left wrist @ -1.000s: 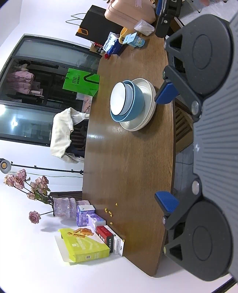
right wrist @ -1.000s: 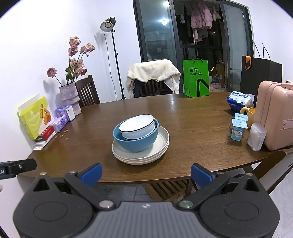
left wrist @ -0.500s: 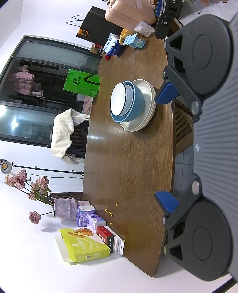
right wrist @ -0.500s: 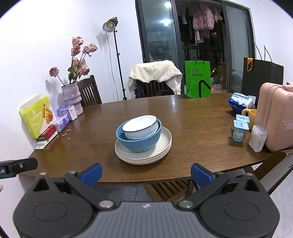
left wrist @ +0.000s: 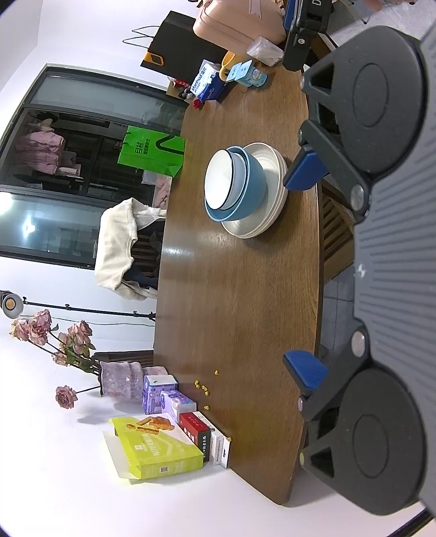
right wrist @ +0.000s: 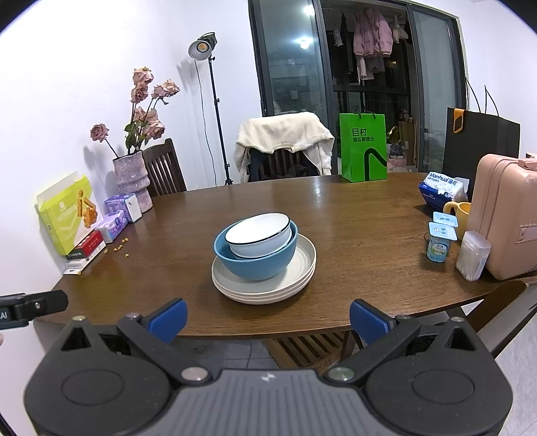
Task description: Organize plates and bowls
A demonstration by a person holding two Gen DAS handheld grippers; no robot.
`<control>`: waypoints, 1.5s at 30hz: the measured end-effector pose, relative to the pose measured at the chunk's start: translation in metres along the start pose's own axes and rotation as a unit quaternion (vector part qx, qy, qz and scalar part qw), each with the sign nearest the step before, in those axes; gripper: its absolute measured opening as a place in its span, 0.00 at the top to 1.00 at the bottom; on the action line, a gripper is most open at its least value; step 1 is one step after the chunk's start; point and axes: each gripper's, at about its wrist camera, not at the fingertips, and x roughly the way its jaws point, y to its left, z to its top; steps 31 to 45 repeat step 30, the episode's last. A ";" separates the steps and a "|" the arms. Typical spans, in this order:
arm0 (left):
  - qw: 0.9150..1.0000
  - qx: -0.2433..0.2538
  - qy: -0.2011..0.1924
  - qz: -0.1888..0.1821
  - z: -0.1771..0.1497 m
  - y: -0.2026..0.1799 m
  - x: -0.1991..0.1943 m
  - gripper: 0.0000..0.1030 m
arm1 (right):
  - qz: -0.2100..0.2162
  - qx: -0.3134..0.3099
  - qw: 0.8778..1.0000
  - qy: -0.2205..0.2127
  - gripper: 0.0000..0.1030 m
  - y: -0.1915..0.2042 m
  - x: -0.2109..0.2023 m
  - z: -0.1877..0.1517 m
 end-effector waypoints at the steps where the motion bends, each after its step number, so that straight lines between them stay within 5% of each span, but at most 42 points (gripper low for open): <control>1: 1.000 0.000 0.000 0.000 0.000 0.000 0.000 0.00 | 0.000 0.000 1.000 0.000 0.00 0.000 0.000 0.000; 45: 1.000 -0.001 0.008 -0.002 -0.002 0.005 0.006 0.00 | 0.005 -0.004 1.000 0.012 0.00 0.004 0.012 0.000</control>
